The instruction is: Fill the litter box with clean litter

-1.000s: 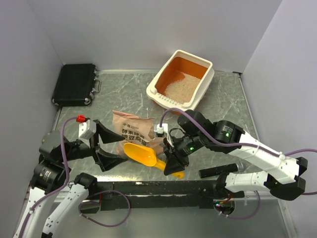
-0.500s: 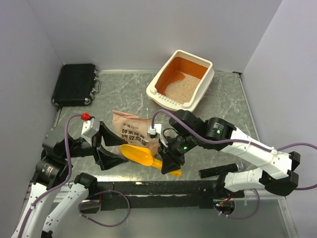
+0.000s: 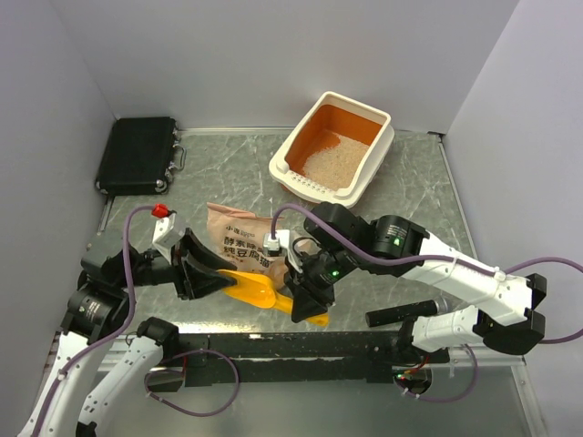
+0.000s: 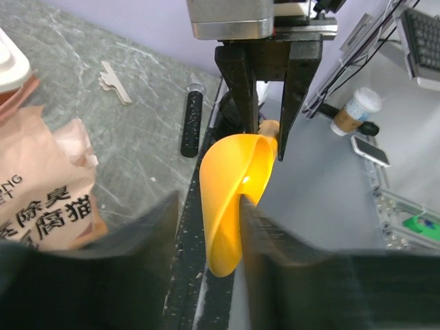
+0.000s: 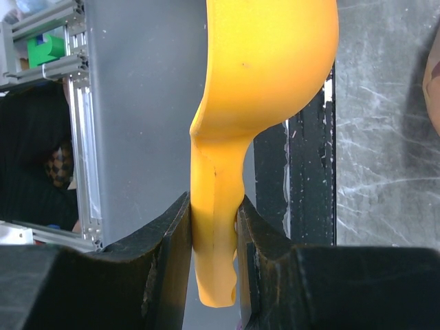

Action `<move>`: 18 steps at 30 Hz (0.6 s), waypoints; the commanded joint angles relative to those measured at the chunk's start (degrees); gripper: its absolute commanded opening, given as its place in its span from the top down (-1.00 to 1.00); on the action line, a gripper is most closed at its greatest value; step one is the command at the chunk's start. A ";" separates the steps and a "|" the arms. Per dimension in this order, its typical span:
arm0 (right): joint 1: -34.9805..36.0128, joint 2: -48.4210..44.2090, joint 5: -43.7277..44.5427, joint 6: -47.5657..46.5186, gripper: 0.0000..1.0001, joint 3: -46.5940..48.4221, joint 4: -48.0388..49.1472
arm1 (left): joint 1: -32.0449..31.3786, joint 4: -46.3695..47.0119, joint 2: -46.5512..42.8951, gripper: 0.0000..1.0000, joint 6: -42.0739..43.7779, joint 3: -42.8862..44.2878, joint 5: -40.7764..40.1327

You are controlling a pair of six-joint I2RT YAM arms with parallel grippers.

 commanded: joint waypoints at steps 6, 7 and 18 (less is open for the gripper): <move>0.78 0.41 2.02 -0.02 0.99 4.43 0.29 | -0.54 2.01 -0.08 0.98 -0.38 -0.53 1.06; 0.78 0.50 3.50 -0.11 0.84 5.04 0.20 | -0.54 1.66 -0.08 0.98 -0.38 -0.53 -0.51; 1.57 -12.41 29.17 -7.04 -1.00 -0.03 7.84 | -0.54 -1.85 0.44 0.98 -9.77 2.53 -19.85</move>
